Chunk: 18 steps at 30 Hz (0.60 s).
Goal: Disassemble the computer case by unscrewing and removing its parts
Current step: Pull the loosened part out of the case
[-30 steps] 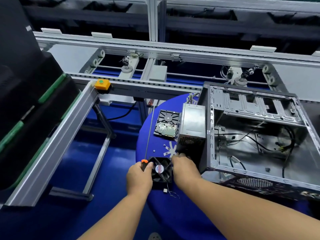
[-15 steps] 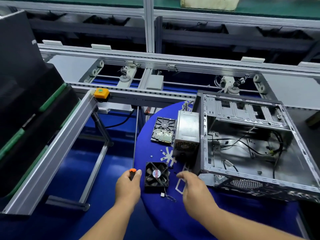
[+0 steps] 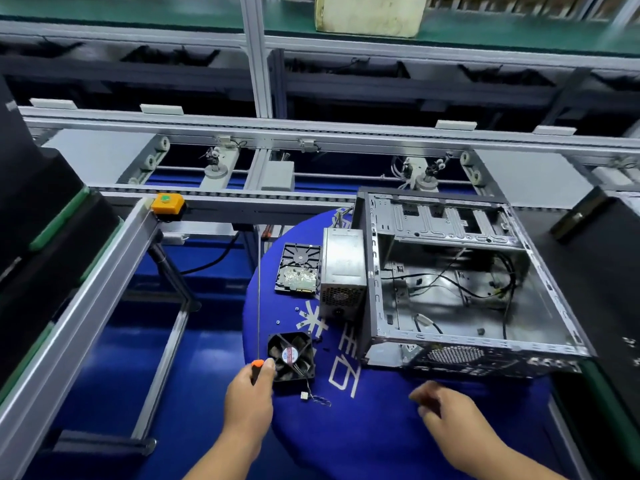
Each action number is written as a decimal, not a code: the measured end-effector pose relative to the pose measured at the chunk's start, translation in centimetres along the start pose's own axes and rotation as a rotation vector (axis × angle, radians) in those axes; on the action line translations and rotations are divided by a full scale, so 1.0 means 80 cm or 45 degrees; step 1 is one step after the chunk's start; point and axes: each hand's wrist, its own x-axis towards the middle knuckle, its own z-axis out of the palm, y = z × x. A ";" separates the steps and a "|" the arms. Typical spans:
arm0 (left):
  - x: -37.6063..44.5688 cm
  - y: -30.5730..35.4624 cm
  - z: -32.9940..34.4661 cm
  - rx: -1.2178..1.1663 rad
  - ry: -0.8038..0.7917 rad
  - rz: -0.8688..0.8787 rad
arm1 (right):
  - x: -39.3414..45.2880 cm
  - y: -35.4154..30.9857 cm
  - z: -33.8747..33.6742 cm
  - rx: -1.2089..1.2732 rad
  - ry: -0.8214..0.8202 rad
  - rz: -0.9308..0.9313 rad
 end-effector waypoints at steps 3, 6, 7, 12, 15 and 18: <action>-0.001 0.004 0.015 -0.110 -0.059 -0.067 | -0.008 0.013 -0.009 0.033 0.014 0.009; -0.014 0.011 0.037 -0.165 -0.106 -0.118 | -0.014 0.024 -0.023 0.026 -0.030 0.019; -0.022 0.014 0.046 -0.148 -0.115 -0.104 | -0.014 0.028 -0.029 0.019 -0.041 0.014; -0.064 0.026 0.087 -0.142 -0.218 -0.140 | -0.003 0.039 -0.060 -0.017 -0.090 -0.066; -0.086 0.044 0.109 -0.441 -0.330 -0.293 | 0.010 0.029 -0.074 -0.034 -0.160 -0.196; -0.110 0.060 0.131 -0.619 -0.450 -0.349 | 0.020 0.008 -0.076 -0.045 -0.324 -0.378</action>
